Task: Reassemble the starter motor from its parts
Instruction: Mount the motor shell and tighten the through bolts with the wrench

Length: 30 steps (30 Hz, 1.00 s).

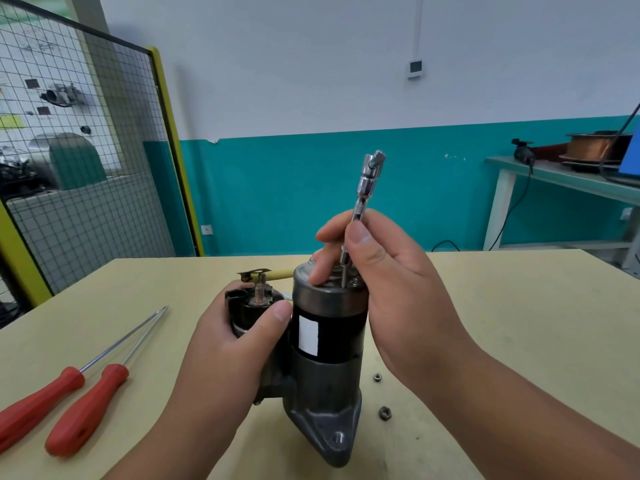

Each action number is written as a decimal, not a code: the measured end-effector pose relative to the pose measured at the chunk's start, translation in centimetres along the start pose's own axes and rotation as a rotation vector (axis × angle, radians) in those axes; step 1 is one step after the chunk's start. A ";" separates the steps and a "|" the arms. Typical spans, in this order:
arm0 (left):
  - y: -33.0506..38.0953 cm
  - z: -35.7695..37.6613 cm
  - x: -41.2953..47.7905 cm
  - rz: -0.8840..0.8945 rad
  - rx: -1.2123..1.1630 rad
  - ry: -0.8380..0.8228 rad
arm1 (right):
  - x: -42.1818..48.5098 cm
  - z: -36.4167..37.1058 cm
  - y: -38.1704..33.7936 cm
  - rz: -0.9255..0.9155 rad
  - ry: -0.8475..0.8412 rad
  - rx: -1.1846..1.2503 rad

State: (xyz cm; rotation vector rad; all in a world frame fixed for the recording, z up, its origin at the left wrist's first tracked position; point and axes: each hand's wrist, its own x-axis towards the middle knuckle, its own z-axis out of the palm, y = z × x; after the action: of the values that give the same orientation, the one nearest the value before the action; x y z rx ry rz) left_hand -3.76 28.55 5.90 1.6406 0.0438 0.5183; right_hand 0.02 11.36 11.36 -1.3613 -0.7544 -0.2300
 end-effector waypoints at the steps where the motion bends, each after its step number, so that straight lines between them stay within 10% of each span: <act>1: 0.1 0.0 0.0 -0.004 0.002 0.001 | 0.0 0.0 0.0 -0.004 0.008 -0.006; 30: -0.1 -0.1 0.1 0.017 0.037 -0.010 | -0.1 0.0 -0.3 0.052 -0.021 0.073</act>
State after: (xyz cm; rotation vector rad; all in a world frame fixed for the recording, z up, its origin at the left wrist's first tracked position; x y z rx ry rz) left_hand -3.72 28.69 5.84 1.6806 0.0328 0.5252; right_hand -0.20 11.30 11.56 -1.3136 -0.7376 -0.1459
